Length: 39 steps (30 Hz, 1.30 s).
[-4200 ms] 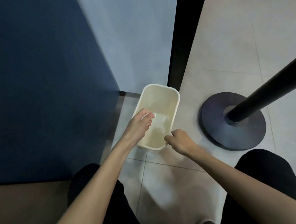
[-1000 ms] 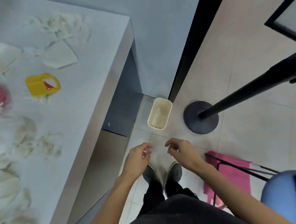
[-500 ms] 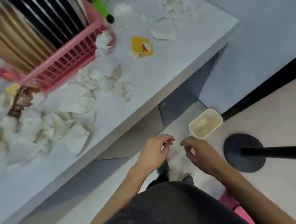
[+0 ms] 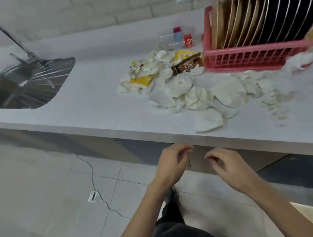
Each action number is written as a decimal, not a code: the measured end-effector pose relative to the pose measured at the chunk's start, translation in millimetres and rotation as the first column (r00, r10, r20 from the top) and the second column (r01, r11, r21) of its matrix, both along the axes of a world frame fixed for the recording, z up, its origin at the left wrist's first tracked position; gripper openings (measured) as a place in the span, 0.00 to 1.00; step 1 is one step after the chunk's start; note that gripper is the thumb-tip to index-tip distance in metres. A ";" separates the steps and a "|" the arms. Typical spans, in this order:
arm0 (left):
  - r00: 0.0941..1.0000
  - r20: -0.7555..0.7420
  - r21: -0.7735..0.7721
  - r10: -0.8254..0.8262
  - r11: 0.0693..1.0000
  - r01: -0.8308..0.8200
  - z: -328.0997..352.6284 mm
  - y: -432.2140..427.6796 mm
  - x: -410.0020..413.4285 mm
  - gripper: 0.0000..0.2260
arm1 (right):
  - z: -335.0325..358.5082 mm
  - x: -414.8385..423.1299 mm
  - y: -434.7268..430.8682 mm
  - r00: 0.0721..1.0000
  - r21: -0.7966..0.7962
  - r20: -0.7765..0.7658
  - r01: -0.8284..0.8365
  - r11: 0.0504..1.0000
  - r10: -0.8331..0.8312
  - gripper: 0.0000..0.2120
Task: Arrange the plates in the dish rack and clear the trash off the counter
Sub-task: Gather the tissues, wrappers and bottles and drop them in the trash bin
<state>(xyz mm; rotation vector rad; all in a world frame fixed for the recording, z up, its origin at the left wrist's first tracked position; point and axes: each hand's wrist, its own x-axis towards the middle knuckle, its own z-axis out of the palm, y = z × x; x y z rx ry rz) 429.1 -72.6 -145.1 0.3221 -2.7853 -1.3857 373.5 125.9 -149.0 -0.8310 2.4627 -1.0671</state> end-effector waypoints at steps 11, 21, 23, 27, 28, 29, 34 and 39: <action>0.988 -0.073 0.096 0.133 0.987 -0.125 -1.8 -203.5 -46.8 0.14 | 10.6 -56.3 -205.0 0.994 -0.024 0.100 0.035 0.999 -0.032 0.09; 0.987 -0.148 -0.154 -0.066 0.987 0.043 10.5 -378.3 -203.8 0.14 | 10.6 -84.6 -306.6 0.967 -0.006 0.185 0.181 0.983 -0.177 0.09; 0.983 -0.137 -0.190 -0.124 0.977 0.096 9.2 -389.2 -239.2 0.21 | 11.0 -91.5 -315.5 0.968 -0.007 0.171 0.189 0.982 -0.185 0.08; 0.946 0.096 -0.352 -0.309 0.879 0.323 5.9 -391.1 -293.1 0.28 | 10.3 -102.3 -330.9 0.935 -0.020 0.268 0.248 0.969 -0.233 0.08; 0.929 0.163 -0.372 -0.333 0.851 0.371 3.1 -390.1 -301.1 0.25 | 10.3 -105.1 -334.0 0.924 -0.025 0.297 0.259 0.965 -0.240 0.08; 0.916 0.203 -0.383 -0.346 0.833 0.399 -0.1 -388.8 -306.6 0.22 | 9.6 -108.2 -336.5 0.917 -0.030 0.316 0.266 0.963 -0.244 0.08; 0.952 0.021 -0.284 -0.304 0.911 0.297 -7.3 -397.0 -314.2 0.09 | 11.5 -124.9 -345.7 0.897 -0.040 0.348 0.303 0.952 -0.271 0.09; 0.957 -0.180 -0.133 -0.228 0.969 0.206 7.3 -419.4 -315.4 0.11 | 14.0 -146.8 -351.4 0.903 -0.064 0.333 0.308 0.949 -0.270 0.09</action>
